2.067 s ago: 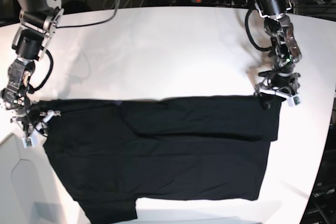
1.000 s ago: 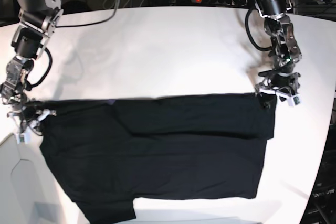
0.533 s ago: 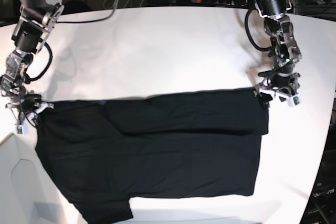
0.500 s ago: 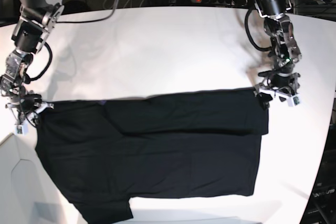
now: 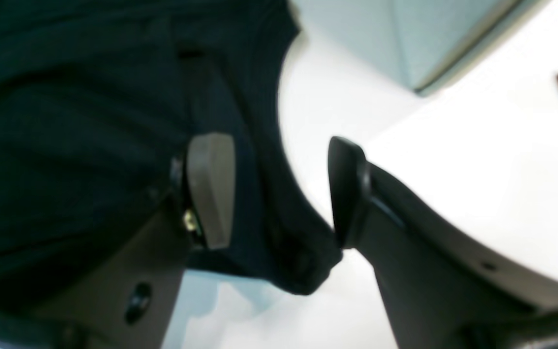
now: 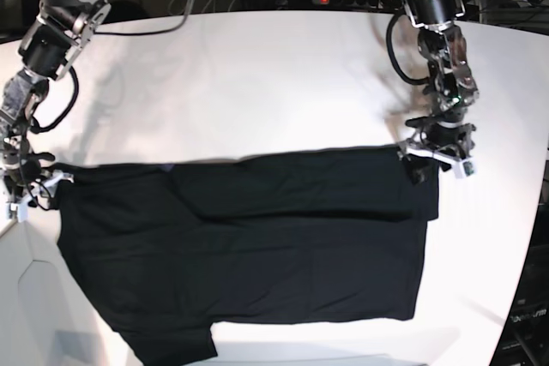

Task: Fold the T-shirt properly
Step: 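Drag the folded shirt with both grippers back toward the robot, then release and reach both grippers down to the shirt's hem corners, then grasp the hem corners and fold them up toward the collar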

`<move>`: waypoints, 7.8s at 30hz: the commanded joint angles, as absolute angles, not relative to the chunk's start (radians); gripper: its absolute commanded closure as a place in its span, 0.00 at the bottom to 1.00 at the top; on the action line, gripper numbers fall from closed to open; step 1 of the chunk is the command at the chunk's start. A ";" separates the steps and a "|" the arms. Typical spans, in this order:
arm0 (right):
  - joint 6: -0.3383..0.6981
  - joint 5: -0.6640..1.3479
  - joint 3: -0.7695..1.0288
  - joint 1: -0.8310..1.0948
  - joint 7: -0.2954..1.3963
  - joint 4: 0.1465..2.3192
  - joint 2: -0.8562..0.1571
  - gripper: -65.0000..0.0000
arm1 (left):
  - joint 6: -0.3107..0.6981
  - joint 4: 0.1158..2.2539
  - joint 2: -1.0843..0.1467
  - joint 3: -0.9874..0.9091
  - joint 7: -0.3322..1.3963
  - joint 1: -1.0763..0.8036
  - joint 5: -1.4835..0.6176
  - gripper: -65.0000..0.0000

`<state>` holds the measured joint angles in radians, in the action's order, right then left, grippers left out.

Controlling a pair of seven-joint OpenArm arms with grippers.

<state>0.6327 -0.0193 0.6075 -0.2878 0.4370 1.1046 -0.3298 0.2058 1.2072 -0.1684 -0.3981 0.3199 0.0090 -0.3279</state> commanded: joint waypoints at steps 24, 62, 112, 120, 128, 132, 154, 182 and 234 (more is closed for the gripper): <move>0.621 -0.005 0.604 -0.245 0.407 0.947 -0.387 0.73 | 0.213 1.279 -0.197 -0.371 0.361 -0.053 -0.335 1.00; 0.698 -0.005 0.598 0.170 0.601 1.770 -0.229 1.00 | 0.213 1.712 -0.199 -0.687 0.621 -0.305 -0.334 1.00; 0.698 -0.104 0.553 0.487 0.743 1.827 -0.213 1.00 | 0.213 1.776 -0.189 -0.690 0.875 -0.484 -0.332 1.00; 0.698 -0.102 0.555 0.512 0.743 1.828 -0.185 1.00 | 0.213 1.768 -0.189 -0.690 0.885 -0.487 -0.326 1.00; 0.698 -0.099 0.587 0.510 0.743 1.882 -0.165 0.68 | 0.213 1.793 -0.191 -0.690 0.881 -0.529 -0.334 0.62; 0.698 -0.099 0.631 0.501 0.743 1.966 -0.148 0.58 | 0.213 1.851 -0.180 -0.751 0.877 -0.550 -0.334 0.37; 0.698 -0.105 0.404 -0.177 0.745 1.629 -0.194 0.57 | 0.213 1.880 -0.180 -0.842 0.885 -0.131 -0.326 0.35; 0.507 -0.105 0.183 -0.555 0.193 0.585 -0.286 0.60 | 0.202 0.826 -0.364 -0.332 0.403 0.400 -0.323 0.35; 0.512 -0.051 0.317 -0.209 0.191 1.310 -0.260 1.00 | 0.211 1.397 -0.291 -0.478 0.590 0.122 -0.334 1.00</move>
